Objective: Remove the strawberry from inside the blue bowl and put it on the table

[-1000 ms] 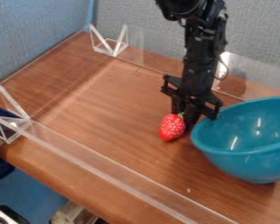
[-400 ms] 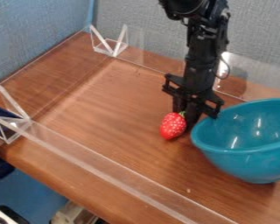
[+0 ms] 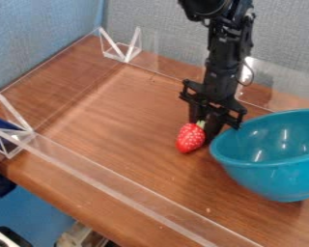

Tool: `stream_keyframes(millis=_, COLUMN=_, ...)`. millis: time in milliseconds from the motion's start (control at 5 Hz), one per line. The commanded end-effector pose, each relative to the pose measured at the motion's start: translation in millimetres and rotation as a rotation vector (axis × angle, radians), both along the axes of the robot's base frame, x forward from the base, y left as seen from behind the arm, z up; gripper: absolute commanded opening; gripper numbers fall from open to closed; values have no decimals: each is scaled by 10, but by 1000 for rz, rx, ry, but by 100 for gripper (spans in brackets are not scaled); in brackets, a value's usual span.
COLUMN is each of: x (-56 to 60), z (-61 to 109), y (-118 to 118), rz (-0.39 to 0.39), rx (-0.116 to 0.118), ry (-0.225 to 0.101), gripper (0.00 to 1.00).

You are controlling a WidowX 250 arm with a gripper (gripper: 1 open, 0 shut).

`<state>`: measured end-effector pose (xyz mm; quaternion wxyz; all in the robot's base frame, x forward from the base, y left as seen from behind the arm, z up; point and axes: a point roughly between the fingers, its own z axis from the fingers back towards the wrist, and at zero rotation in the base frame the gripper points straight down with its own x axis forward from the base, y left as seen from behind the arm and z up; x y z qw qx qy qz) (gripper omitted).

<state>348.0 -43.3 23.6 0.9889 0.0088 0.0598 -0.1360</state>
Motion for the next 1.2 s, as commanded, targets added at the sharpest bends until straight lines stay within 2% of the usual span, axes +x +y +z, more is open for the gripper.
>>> stream_keyframes(millis=0, x=46, z=76, y=-50, rz=-19, rx=-3, ry=-19, gripper=100)
stream_keyframes(millis=800, x=74, z=610, y=-62, rz=0, rx=33, ry=-93, gripper=100)
stream_keyframes(millis=1000, x=90, z=638, y=-65, rz=4, rx=34, ry=-96, gripper=100)
